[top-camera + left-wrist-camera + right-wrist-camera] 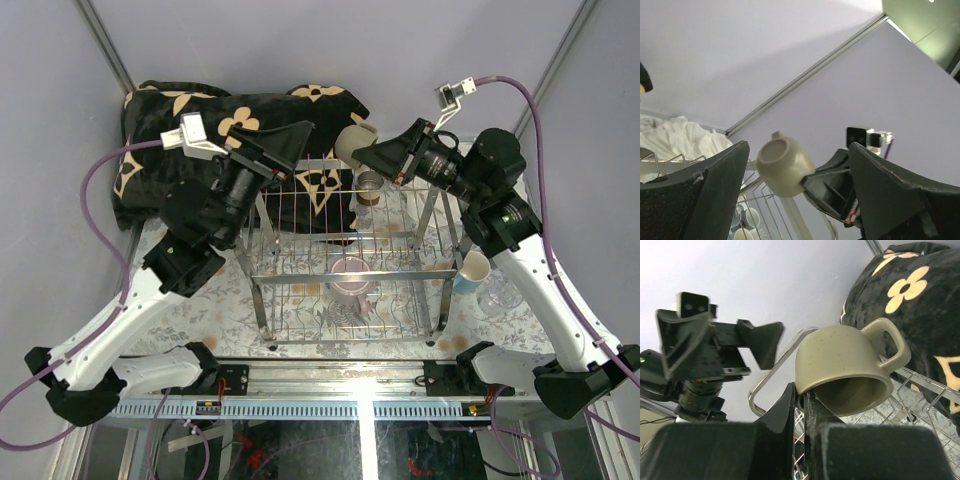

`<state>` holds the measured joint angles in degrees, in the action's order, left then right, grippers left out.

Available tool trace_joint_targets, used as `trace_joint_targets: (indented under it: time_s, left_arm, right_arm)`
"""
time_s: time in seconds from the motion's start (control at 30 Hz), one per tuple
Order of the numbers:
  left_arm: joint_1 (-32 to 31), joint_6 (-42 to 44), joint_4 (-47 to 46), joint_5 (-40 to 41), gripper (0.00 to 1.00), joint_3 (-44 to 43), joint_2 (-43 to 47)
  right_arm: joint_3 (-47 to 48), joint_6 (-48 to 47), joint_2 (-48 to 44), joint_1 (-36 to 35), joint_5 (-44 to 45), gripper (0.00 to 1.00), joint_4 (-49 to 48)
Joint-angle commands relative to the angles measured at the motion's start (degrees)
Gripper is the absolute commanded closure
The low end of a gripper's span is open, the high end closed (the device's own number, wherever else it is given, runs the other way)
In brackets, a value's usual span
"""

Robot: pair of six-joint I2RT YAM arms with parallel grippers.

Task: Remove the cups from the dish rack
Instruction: Place the cup at the center of the board.

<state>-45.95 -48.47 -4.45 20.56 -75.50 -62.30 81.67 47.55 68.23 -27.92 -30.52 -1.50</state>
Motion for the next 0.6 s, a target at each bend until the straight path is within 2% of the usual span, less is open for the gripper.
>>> trace_joint_targets:
  time_s: [0.0, 0.13, 0.3, 0.57]
  left_arm:
    - [0.5, 3.9, -3.1, 2.0, 0.20, -0.5, 1.4]
    - [0.8, 5.4, -0.5, 1.8, 0.21, -2.1, 1.3]
    - [1.2, 6.4, 3.1, 0.8, 0.21, -3.4, 1.1]
    - [1.9, 7.4, 5.3, -1.1, 0.20, -3.8, 1.7]
  right_arm:
    - [3.4, -1.0, -0.8, -0.1, 2.1, 1.00, -1.2]
    - [7.3, -4.7, 0.1, 0.0, 4.2, 1.00, 3.7]
    - [17.1, -12.1, 3.0, 0.0, 10.2, 1.00, 13.9]
    - [30.8, -25.1, 9.2, 0.1, 29.0, 1.00, 26.5]
